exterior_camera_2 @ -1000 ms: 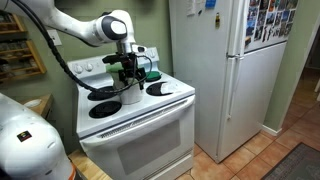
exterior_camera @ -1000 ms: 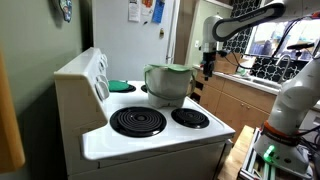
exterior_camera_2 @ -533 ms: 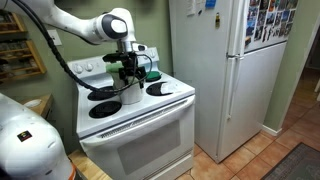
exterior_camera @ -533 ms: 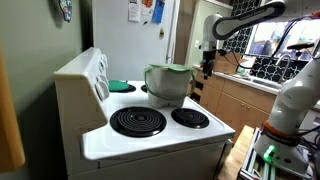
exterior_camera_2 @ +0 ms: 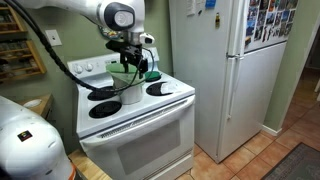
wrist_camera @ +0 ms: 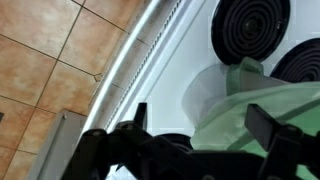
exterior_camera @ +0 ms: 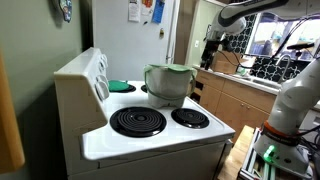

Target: Open the trash can then put the tissue paper inside

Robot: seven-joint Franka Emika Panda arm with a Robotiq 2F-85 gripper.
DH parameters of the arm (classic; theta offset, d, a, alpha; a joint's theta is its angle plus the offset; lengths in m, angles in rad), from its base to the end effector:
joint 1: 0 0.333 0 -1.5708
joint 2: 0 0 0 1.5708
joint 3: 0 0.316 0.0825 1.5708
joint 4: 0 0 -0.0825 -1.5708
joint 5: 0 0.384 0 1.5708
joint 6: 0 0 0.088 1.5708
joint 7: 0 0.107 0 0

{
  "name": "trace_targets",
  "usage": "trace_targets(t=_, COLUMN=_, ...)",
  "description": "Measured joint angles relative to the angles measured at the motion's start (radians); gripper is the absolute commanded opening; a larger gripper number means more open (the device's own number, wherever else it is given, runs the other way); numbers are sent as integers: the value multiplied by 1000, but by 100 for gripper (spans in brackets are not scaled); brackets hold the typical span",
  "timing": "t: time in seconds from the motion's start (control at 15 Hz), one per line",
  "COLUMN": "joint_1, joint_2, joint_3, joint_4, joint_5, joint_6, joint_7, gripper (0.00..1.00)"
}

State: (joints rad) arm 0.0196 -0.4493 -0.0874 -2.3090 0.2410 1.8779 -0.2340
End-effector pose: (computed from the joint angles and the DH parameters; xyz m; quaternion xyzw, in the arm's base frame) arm 0.4194 -0.0139 0.5198 -0.9897 -0.0511 -0.0271 0.1311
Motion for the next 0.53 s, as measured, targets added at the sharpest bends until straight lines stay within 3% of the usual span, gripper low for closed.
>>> trace_targets(t=0.13, joint_1=0, joint_2=0, joint_3=-18, joint_4=3, joint_5=67, joint_6=6, joint_7=-18, gripper=100)
trace_targets(t=0.53, joint_1=3, joint_2=3, joint_3=-20, joint_4=5, joint_5=88, joint_6=9, joint_7=-19, gripper=100)
